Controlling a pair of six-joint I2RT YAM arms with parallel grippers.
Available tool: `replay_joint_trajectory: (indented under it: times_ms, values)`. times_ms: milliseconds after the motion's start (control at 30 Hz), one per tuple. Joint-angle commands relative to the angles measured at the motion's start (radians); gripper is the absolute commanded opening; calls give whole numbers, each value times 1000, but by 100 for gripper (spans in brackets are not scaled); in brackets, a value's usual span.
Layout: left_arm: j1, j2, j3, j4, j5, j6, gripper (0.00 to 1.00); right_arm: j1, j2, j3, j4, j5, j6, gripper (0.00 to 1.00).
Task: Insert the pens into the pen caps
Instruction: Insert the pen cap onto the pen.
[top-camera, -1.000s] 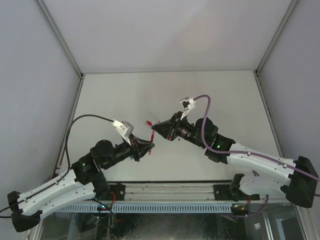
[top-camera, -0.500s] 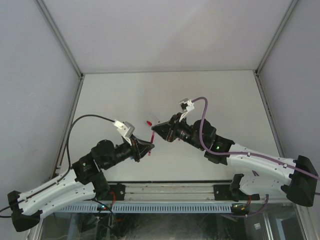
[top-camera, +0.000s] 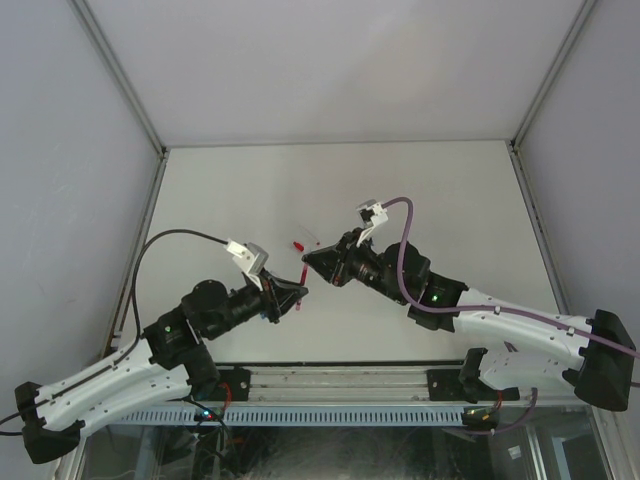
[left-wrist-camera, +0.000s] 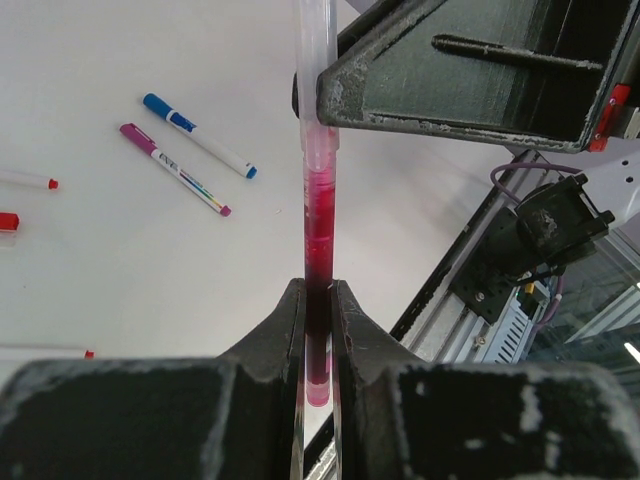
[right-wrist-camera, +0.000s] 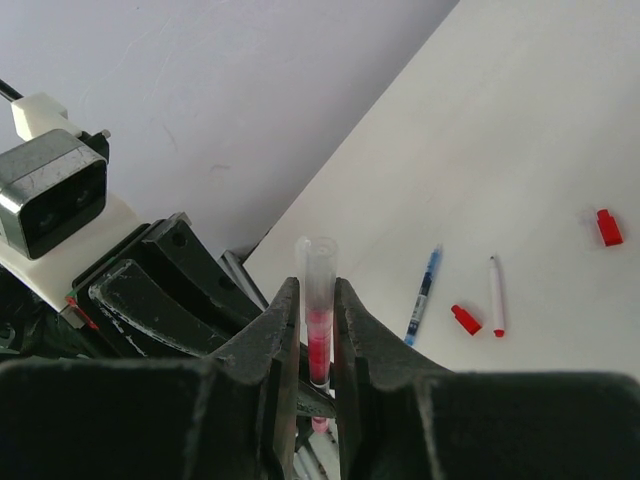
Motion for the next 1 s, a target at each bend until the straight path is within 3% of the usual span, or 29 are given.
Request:
replay_joint_trajectory:
  times_ms: [0,333,567,800,967]
  values:
    - [-4,-16,-4,73,-25,7,0,16,-21,36,5,9,-16,0]
    - [-4,-21,-3,82,-34,-2,0,23,12,36,18,-23,-20,0]
    - [-4,-25,-5,79,-42,-3,0,29,21,36,14,-34,-13,10]
    - [-4,-25,-8,80,-42,-4,0,34,-11,36,18,-20,-21,28]
    - [-4,-28,-11,79,-39,-6,0,31,-58,36,-25,17,-57,50]
